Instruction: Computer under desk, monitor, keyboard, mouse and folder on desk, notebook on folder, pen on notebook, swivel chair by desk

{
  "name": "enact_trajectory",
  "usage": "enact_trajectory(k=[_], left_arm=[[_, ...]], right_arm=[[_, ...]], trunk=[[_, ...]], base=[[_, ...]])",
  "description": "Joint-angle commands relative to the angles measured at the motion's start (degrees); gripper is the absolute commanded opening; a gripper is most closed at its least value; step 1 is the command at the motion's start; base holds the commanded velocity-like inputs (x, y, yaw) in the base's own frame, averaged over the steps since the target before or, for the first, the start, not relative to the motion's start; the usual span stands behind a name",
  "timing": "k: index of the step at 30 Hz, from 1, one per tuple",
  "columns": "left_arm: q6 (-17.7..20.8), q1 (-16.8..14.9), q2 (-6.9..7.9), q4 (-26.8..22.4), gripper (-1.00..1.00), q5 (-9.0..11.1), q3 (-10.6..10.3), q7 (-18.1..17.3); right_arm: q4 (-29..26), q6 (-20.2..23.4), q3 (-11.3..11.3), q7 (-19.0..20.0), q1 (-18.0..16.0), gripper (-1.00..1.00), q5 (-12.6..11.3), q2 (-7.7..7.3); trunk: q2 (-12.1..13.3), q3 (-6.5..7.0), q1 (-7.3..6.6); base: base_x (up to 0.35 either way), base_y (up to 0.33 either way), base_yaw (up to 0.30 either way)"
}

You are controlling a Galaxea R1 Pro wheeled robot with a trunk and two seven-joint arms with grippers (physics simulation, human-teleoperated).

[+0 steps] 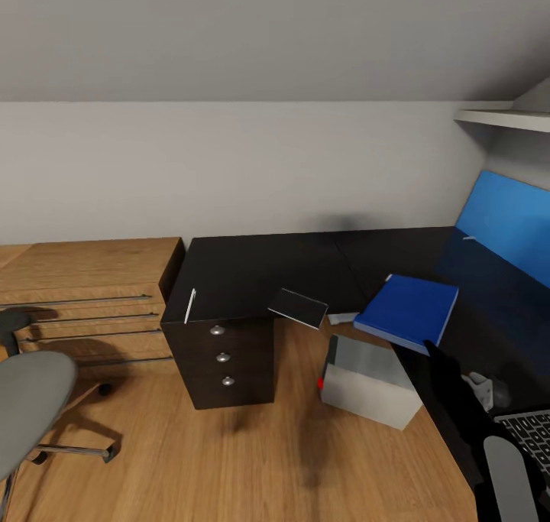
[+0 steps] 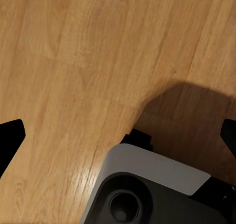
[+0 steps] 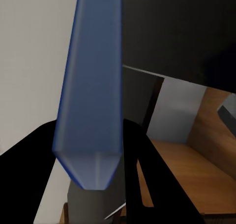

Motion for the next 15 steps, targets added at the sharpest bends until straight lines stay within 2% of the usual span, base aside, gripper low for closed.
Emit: enact_trajectory(k=[1, 7, 9, 10, 12, 14, 15], left_arm=[[-0.30, -0.03, 0.05, 0.01, 1.00, 0.62, -0.46, 0.37], [-0.30, -0.03, 0.05, 0.02, 1.00, 0.61, -0.46, 0.37], [-0.30, -0.03, 0.05, 0.02, 1.00, 0.61, -0.50, 0.37], [-0.30, -0.03, 0.08, 0.03, 1.00, 0.61, -0.53, 0.37], [-0.30, -0.03, 0.06, 0.02, 1.00, 0.61, -0.54, 0.37], [-0.30, -0.03, 0.05, 0.02, 1.00, 0.61, -0.54, 0.37], [-0.30, -0.03, 0.05, 0.01, 1.00, 0.61, -0.55, 0.37]], right_arm=[[-0.03, 0.37, -0.18, 0.40, -0.06, -1.00, -0.43, 0.11], [0.26, -0.52, -0.21, 1.40, -0.09, -1.00, -0.23, 0.28], [1.26, -2.84, -0.20, 1.33, -0.36, -1.00, 0.00, 0.17], [3.75, -6.32, -0.20, 1.25, -1.12, -1.00, 0.23, 0.01], [8.17, -11.96, -0.14, 1.02, -4.42, -1.00, 1.12, -0.70], [10.68, -14.52, 0.02, 0.86, -6.77, -1.00, 1.97, -1.11], [16.67, -18.55, 0.66, 0.57, -11.58, -1.00, 4.64, -1.64]], trunk=[[-0.03, -0.05, 0.00], [-0.03, -0.05, 0.00], [-0.03, -0.05, 0.00], [-0.03, -0.05, 0.00], [-0.03, -0.05, 0.00], [-0.03, -0.05, 0.00], [-0.03, -0.05, 0.00]], base=[[0.000, 0.000, 0.000], [0.000, 0.000, 0.000], [0.000, 0.000, 0.000], [0.000, 0.000, 0.000], [0.000, 0.000, 0.000], [0.000, 0.000, 0.000], [0.000, 0.000, 0.000]])
